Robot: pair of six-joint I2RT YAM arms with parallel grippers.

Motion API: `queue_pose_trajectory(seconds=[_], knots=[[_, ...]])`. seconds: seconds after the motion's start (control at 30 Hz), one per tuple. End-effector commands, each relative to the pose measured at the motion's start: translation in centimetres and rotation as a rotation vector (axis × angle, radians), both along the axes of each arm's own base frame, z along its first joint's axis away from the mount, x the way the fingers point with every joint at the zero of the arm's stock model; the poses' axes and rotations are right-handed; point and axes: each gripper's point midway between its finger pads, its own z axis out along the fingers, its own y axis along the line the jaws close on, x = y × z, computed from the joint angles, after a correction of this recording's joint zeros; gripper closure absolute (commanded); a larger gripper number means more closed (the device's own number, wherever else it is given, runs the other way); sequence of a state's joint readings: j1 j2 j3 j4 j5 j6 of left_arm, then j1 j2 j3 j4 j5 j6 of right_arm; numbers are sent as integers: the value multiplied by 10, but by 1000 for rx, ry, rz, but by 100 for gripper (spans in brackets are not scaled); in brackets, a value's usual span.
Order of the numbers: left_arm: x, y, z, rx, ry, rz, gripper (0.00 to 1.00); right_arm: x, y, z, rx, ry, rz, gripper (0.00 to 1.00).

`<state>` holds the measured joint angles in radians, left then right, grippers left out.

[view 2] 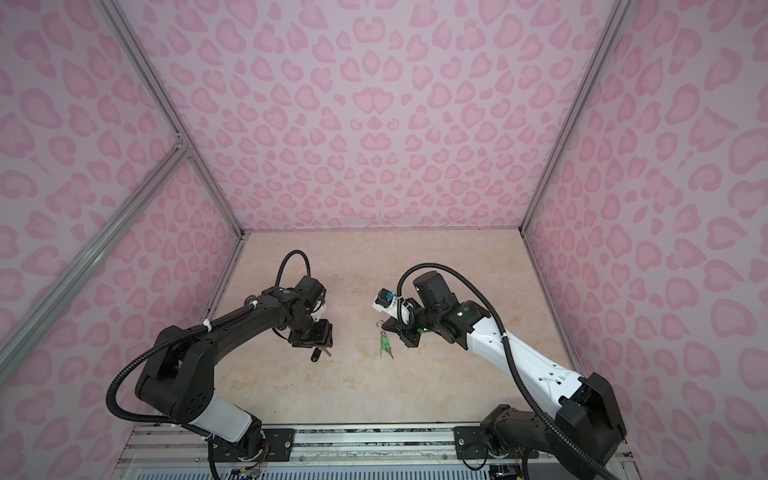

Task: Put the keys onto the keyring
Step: 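Lower the left gripper onto the black-tagged key and grasp it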

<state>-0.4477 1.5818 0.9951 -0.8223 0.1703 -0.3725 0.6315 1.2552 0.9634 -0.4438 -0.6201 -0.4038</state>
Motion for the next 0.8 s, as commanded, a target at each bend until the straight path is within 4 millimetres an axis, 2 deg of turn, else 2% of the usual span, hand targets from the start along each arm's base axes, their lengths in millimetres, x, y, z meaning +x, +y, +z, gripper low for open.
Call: queue_pose_trajectory(seconds=[0.0, 0.2, 0.33, 0.43, 0.63, 0.77], knots=[[-4, 7, -10, 33, 17, 17, 35, 1, -1, -1, -7, -12, -6, 100], [-4, 12, -29, 80, 63, 18, 34, -1, -4, -4, -16, -20, -3, 100], [-6, 8, -35, 59, 82, 31, 33, -1, -8, -5, -26, -41, -6, 100], [-3, -5, -35, -3, 85, 26, 33, 1, -12, -4, -24, -50, -16, 100], [-1, -43, -25, -162, 113, -8, 37, 2, -17, -5, -25, -47, -26, 100], [-2, -52, -16, -195, 124, -27, 38, 3, -18, -6, -26, -43, -31, 100]])
